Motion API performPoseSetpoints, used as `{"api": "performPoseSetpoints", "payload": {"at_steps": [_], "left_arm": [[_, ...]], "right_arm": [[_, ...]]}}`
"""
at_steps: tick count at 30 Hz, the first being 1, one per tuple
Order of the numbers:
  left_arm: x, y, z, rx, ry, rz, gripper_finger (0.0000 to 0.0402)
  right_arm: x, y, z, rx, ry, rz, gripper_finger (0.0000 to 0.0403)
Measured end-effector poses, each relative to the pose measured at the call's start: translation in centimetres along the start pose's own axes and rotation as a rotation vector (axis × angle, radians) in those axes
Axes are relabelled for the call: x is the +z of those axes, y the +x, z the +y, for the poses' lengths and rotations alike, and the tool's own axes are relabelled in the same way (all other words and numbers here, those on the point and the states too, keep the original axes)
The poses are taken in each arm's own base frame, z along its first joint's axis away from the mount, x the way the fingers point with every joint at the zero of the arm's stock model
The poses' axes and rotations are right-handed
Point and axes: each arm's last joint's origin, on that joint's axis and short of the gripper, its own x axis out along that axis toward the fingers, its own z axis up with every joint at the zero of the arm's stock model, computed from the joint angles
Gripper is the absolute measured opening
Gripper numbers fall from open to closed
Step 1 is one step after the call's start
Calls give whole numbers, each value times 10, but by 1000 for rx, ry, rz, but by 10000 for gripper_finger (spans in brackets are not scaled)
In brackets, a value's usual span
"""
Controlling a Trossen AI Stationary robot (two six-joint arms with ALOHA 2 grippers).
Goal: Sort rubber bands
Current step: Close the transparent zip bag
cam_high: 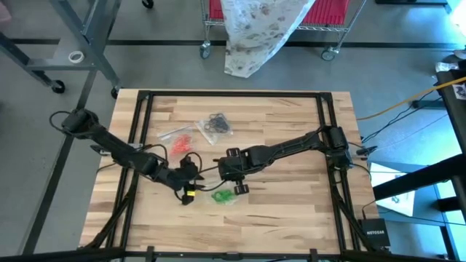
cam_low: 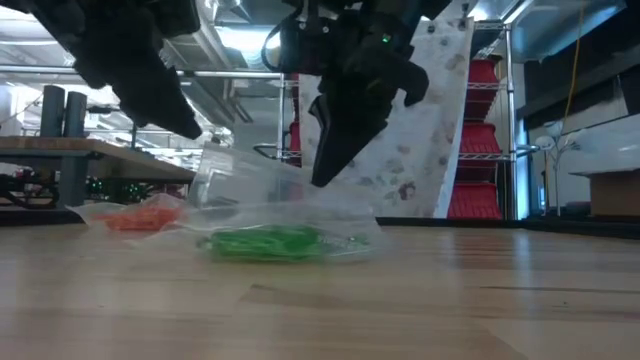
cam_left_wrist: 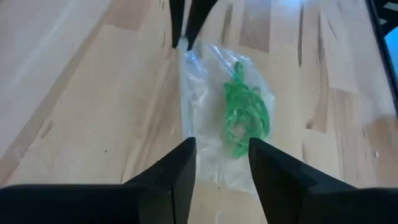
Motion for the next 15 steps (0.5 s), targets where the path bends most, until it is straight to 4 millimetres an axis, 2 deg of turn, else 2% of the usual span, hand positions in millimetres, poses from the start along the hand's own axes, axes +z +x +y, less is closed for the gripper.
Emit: {"api": "performPoseSetpoints", "payload": {"at_steps": [8, 15], "left_arm": [[-7, 0, 6, 110, -52, -19, 142], [-13, 3, 8, 74, -141, -74, 143]], "right_arm": [[3, 0, 0, -5, 16, -28, 14], [4, 0, 0, -6, 16, -39, 14]]}}
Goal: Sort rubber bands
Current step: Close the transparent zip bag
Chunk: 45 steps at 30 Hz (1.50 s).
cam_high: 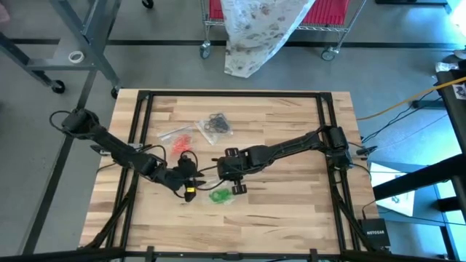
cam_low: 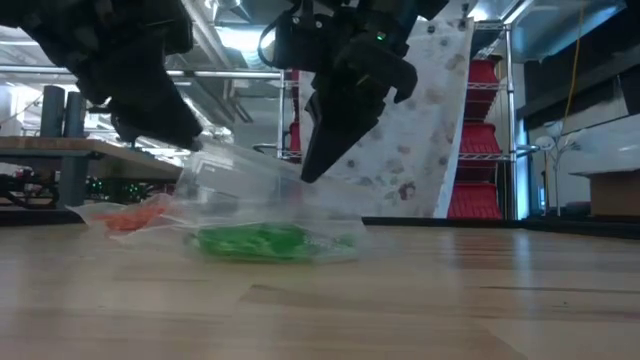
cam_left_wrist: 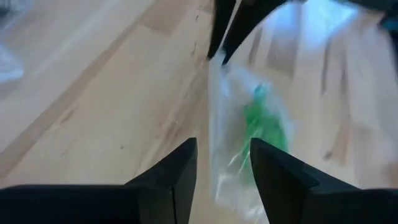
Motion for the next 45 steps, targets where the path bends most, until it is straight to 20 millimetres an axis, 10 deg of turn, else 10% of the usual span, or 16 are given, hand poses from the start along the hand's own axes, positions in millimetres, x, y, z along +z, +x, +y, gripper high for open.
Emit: {"api": "performPoseSetpoints", "payload": {"at_steps": [13, 24, 45], "left_arm": [[-3, 13, 2, 64, -45, -117, 136], [-3, 17, 3, 92, 1, -129, 8], [7, 2, 11, 297, 36, -178, 0]], "right_arm": [[8, 0, 0, -4, 9, -80, 14], [10, -1, -1, -3, 36, -107, 14], [-4, -3, 1, 29, 190, 47, 14]]}}
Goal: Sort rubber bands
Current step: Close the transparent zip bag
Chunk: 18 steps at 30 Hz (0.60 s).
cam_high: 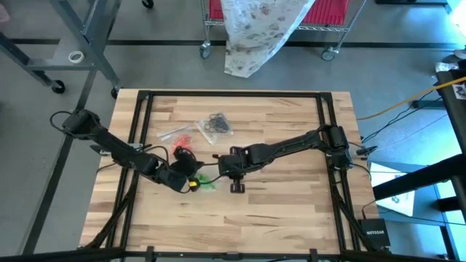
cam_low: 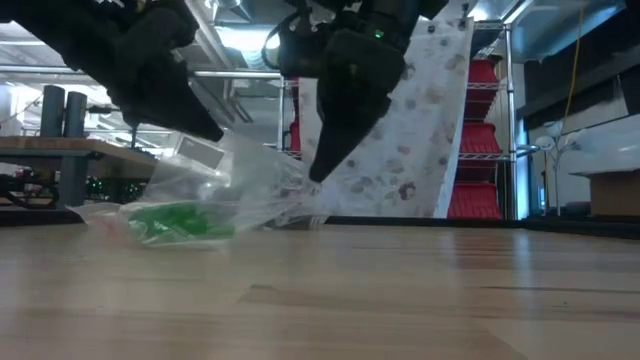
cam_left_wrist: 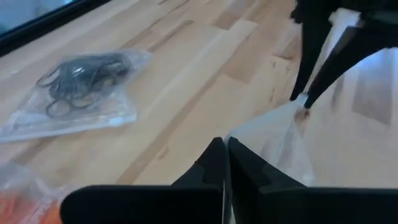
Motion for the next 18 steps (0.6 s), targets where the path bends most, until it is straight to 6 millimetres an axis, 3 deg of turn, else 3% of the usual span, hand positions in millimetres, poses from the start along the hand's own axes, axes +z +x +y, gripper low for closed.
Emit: {"api": "performPoseSetpoints", "payload": {"at_steps": [4, 11, 18], "left_arm": [[2, 1, -2, -48, 21, 10, 15], [15, -5, 2, -144, 25, 144, 97], [27, -35, 9, -236, -19, 197, 140]], "right_arm": [[-1, 1, -2, 16, 10, 13, 14], [-11, -1, -11, -15, 81, 124, 22], [-21, -38, -34, -116, 136, 197, 110]]}}
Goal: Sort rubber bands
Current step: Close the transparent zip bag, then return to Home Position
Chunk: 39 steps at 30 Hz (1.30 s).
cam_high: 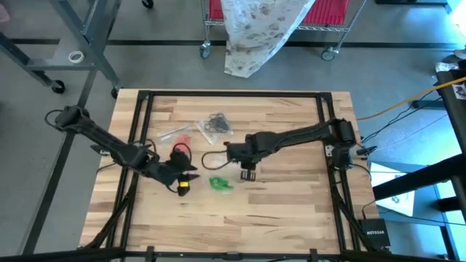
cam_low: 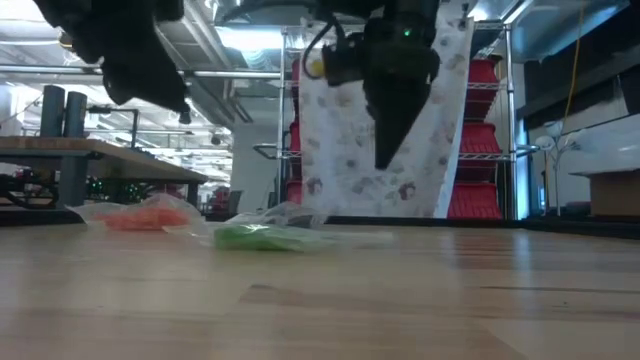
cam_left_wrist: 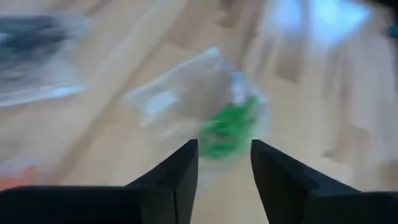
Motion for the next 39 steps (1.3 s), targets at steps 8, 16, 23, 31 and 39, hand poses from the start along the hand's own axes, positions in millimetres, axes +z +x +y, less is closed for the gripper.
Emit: {"api": "performPoseSetpoints", "payload": {"at_steps": [8, 16, 23, 31, 39], "left_arm": [[-17, 13, -20, -167, 51, 33, 143], [-8, -6, -21, -206, 96, -54, 140], [22, -51, 11, -230, 199, -229, 65], [37, -76, 60, -220, 262, -350, 4], [14, -92, 96, -196, 172, -456, 1]], "right_arm": [[20, -24, 12, 154, -60, -298, 173], [30, -14, 48, 191, -153, -478, 157], [7, -72, 21, 177, -178, -535, 107], [-33, -106, -35, 307, -91, -824, 46], [-97, -103, -62, 343, 3, -1048, 5]]}}
